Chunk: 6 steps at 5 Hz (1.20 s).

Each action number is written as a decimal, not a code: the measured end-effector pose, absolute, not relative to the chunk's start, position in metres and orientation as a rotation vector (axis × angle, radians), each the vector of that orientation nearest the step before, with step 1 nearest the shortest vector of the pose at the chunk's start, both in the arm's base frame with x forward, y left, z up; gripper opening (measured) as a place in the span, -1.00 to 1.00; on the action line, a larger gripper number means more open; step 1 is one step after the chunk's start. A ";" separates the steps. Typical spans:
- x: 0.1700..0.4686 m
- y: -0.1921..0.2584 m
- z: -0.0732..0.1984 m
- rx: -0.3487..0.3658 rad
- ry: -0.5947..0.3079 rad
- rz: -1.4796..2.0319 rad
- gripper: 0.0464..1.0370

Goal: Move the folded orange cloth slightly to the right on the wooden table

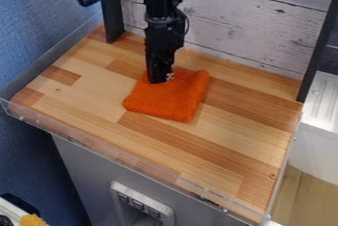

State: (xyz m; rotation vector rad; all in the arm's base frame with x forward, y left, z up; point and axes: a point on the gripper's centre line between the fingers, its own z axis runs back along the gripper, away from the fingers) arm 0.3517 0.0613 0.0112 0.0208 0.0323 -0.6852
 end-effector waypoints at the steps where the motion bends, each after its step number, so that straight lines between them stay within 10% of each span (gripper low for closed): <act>1: 0.352 0.061 0.010 0.045 0.020 -0.616 -0.98; 6: 0.362 0.046 0.015 0.002 -0.020 -0.114 -0.98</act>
